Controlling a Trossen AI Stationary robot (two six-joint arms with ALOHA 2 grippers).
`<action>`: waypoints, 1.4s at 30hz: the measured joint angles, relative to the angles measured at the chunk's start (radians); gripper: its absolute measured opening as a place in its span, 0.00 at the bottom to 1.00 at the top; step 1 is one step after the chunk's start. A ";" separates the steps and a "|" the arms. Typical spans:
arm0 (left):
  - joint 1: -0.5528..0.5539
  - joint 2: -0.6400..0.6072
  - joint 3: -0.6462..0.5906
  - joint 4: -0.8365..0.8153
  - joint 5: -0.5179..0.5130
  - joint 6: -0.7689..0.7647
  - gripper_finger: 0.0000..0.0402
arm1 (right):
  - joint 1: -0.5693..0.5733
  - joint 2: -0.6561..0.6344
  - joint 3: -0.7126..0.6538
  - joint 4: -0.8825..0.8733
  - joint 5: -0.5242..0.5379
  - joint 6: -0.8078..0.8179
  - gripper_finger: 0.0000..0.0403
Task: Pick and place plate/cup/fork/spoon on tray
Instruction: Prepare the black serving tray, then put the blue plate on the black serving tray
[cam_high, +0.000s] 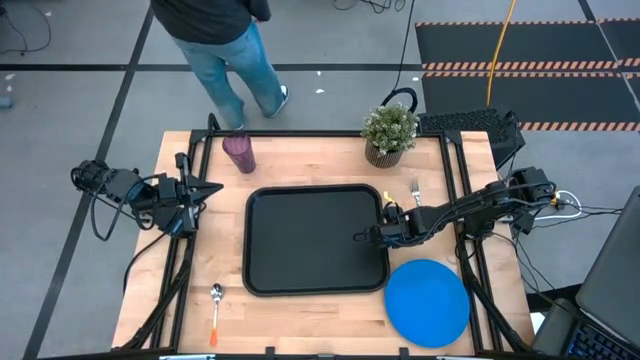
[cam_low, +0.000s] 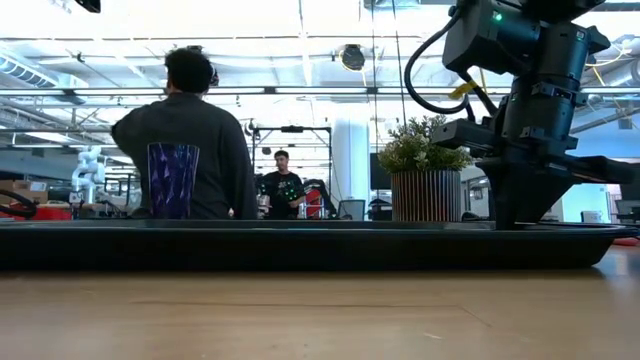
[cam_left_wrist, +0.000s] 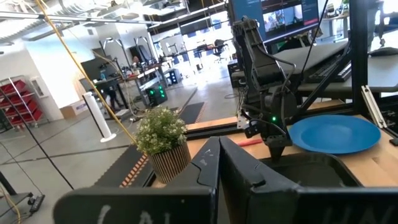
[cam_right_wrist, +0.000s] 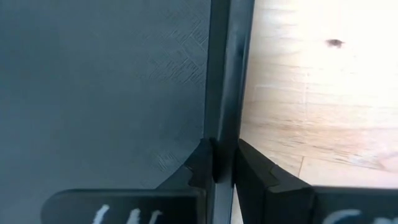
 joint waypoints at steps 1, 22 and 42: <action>0.000 0.000 0.000 0.000 0.000 0.000 0.02 | 0.000 0.000 0.000 0.000 0.000 -0.007 0.07; 0.000 0.000 0.000 0.001 0.000 -0.021 0.02 | -0.001 0.001 -0.001 0.000 0.050 -0.055 0.08; 0.000 0.000 0.000 -0.004 0.001 -0.054 0.02 | 0.058 -0.262 -0.004 -0.034 0.076 -0.108 0.41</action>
